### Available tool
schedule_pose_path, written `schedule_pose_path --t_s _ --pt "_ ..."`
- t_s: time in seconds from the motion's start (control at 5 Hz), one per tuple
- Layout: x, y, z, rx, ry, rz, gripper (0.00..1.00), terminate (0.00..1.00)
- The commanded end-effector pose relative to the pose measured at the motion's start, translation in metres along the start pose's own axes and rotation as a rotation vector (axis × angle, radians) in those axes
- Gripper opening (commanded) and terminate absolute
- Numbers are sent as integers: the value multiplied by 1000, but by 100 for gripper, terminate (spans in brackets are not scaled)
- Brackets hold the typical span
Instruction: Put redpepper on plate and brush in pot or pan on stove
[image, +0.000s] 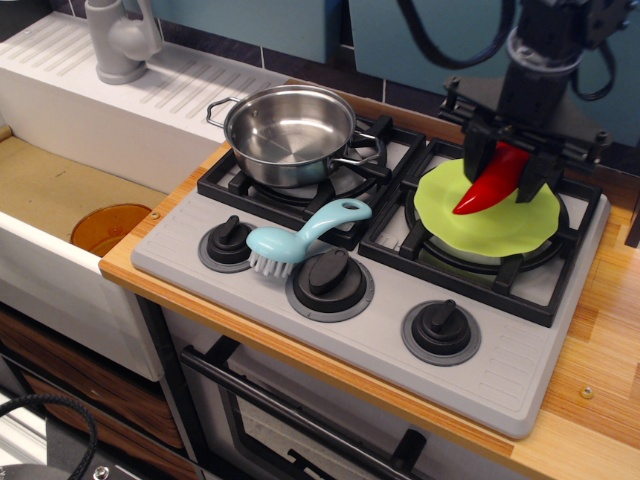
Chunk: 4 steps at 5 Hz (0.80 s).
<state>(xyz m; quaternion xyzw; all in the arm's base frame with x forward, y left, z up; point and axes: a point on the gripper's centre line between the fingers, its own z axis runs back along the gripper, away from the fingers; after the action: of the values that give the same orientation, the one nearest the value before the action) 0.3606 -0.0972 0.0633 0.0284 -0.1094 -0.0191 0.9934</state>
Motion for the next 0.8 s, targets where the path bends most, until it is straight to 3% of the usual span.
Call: schedule_pose_path --t_s 0.0,0.6 --pt "-1 -10 9 -8 -56 11 100 0" --pt "-3 -1 57 -2 19 -6 100 0"
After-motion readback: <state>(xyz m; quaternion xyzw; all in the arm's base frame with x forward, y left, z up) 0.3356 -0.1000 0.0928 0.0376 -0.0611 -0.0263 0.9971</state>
